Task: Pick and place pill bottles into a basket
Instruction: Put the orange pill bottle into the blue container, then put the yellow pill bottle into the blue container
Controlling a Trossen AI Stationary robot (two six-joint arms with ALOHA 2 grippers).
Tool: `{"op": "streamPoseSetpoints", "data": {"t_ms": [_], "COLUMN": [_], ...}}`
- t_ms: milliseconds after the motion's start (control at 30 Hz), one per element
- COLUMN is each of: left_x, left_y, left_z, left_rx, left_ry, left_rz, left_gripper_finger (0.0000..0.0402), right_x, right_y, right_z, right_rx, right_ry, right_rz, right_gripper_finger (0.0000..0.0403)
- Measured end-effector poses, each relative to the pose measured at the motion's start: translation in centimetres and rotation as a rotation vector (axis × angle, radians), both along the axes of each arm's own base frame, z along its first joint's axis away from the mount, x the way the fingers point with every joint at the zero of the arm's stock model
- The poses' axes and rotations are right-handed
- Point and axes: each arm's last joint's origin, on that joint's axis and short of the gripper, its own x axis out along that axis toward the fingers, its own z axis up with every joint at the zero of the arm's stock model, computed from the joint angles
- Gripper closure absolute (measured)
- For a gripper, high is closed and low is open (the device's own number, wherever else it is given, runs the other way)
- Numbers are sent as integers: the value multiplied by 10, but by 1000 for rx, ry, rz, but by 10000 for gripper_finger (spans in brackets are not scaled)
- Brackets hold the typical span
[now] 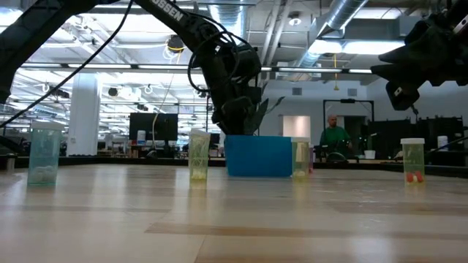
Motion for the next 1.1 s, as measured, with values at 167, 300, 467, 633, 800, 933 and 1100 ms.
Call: {"op": "streamPoseSetpoints", "data": {"t_ms": [167, 300, 467, 633, 800, 933, 1100], "left_x": [-1, 0, -1, -1, -11, -31, -54], "left_y": [0, 0, 1, 0, -17, -40, -87], "left_z": [-1, -1, -1, 25, 86, 132, 159], "left_rx": [6, 12, 30, 19, 47, -18, -56], "left_ry": [7, 7, 15, 0, -107, -230, -198], "left_rz": [4, 7, 16, 6, -27, -51, -129], "left_gripper_finger": [271, 263, 249, 239, 239, 239, 239], "right_x": [0, 0, 0, 0, 0, 0, 0], "right_y": [0, 0, 0, 0, 0, 0, 0], "right_z": [0, 0, 0, 0, 0, 0, 0], "right_rx": [0, 0, 0, 0, 0, 0, 0], "right_ry": [0, 0, 0, 0, 0, 0, 0], "right_rz": [0, 0, 0, 0, 0, 0, 0], "right_gripper_finger": [294, 294, 294, 294, 294, 294, 294]}}
